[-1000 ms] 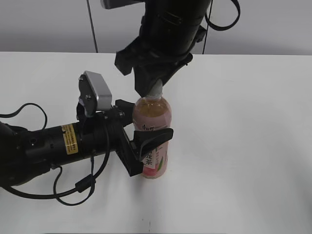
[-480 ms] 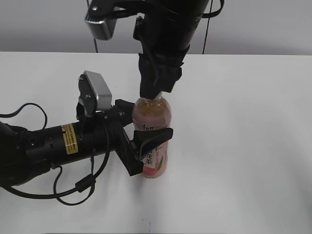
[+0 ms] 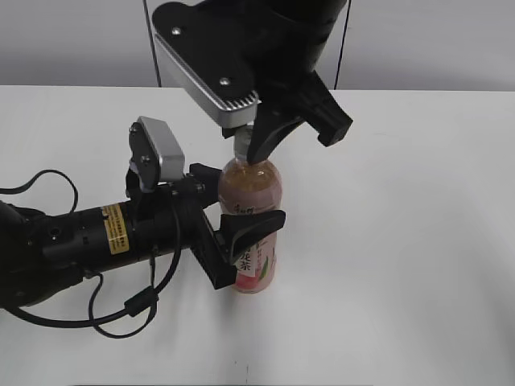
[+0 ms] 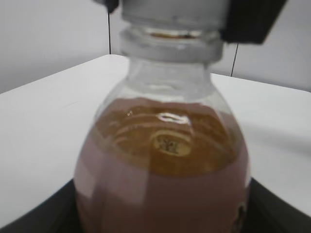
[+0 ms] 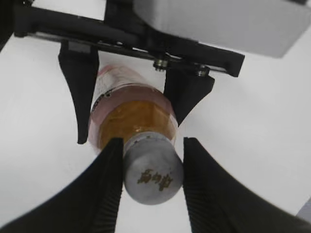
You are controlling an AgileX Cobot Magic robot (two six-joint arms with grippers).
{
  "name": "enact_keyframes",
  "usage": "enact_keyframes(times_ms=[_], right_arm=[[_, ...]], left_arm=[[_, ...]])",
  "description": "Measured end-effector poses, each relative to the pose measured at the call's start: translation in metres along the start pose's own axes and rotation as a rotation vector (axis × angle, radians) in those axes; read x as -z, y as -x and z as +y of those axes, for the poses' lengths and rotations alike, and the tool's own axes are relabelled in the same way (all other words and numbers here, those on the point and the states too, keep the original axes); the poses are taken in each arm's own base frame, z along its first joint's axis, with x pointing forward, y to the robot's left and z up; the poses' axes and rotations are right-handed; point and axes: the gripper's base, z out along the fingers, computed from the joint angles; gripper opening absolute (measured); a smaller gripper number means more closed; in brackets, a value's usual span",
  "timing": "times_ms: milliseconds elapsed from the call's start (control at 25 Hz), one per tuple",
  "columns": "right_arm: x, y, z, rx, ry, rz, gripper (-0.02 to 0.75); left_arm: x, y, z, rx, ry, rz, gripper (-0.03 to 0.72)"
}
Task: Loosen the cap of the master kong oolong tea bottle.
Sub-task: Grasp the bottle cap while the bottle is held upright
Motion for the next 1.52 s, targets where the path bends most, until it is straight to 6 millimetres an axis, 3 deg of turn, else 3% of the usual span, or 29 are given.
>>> enact_keyframes(times_ms=[440,720,1000,1280,1520], right_arm=[[0.0,0.0,0.0,0.606,0.001,-0.005,0.28],[0.0,0.0,0.0,0.689,0.001,-0.005,0.28],[0.0,0.0,0.0,0.461,0.0,-0.003,0.317],[0.001,-0.002,-0.001,0.151,-0.013,0.027,0.589],[0.014,0.002,-0.005,-0.271,-0.059,-0.008,0.557]], left_arm=[[0.0,0.0,0.0,0.0,0.001,-0.001,0.448],[0.0,0.0,0.0,0.001,0.001,-0.001,0.448],[0.0,0.0,0.0,0.001,0.001,-0.001,0.448],[0.0,0.0,0.0,0.0,-0.001,0.0,0.448],[0.0,0.0,0.0,0.0,-0.001,0.0,0.448]])
